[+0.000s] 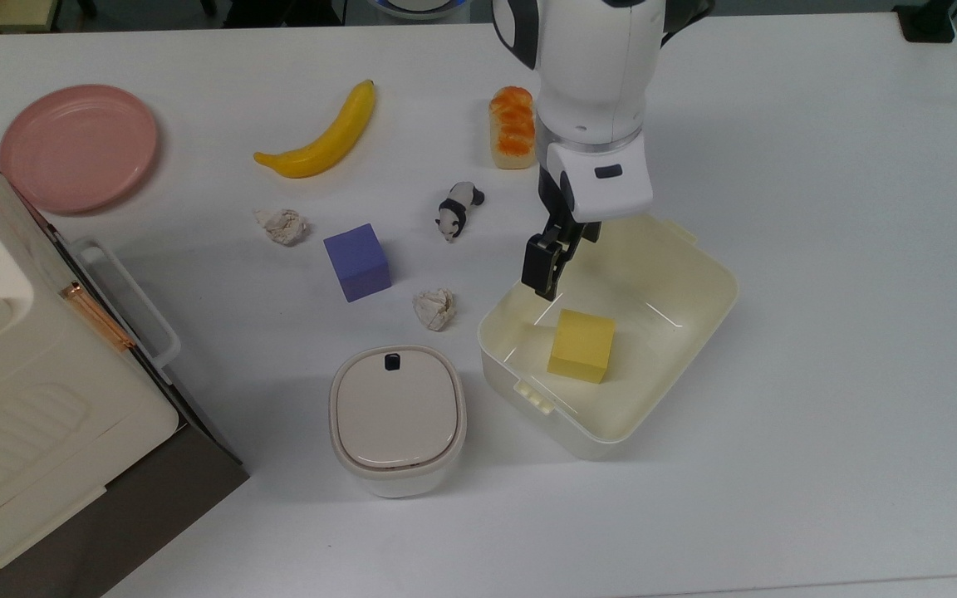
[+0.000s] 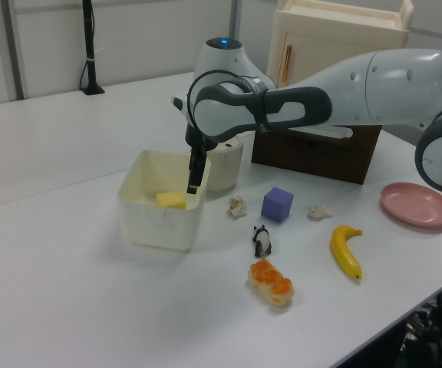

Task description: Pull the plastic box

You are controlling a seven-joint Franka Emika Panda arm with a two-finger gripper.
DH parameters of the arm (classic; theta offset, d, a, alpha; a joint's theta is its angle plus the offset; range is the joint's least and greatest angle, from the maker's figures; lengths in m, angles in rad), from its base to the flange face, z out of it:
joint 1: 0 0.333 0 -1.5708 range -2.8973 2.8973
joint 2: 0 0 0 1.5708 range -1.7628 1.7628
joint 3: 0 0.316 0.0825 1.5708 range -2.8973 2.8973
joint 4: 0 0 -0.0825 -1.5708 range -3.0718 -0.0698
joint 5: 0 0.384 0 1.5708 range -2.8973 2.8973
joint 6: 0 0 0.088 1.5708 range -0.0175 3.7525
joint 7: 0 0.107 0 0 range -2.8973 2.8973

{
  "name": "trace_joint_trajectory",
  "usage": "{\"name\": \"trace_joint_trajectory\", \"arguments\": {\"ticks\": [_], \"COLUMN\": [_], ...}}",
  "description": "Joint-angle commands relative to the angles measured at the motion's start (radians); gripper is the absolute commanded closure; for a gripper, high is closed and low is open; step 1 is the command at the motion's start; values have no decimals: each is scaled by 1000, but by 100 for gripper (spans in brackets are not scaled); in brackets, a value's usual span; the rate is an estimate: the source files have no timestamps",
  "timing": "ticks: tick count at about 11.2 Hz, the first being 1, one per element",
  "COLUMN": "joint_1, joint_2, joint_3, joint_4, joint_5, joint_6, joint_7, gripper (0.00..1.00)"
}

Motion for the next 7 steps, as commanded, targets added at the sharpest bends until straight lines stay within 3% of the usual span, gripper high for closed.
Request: {"name": "trace_joint_trajectory", "arguments": {"ticks": [1, 7], "joint_1": [21, 20], "joint_2": [13, -43], "joint_3": [-24, -29], "joint_4": [-4, -97], "joint_5": [-29, -43], "joint_6": [18, 7], "joint_7": [-19, -22], "gripper": [0, 0]}}
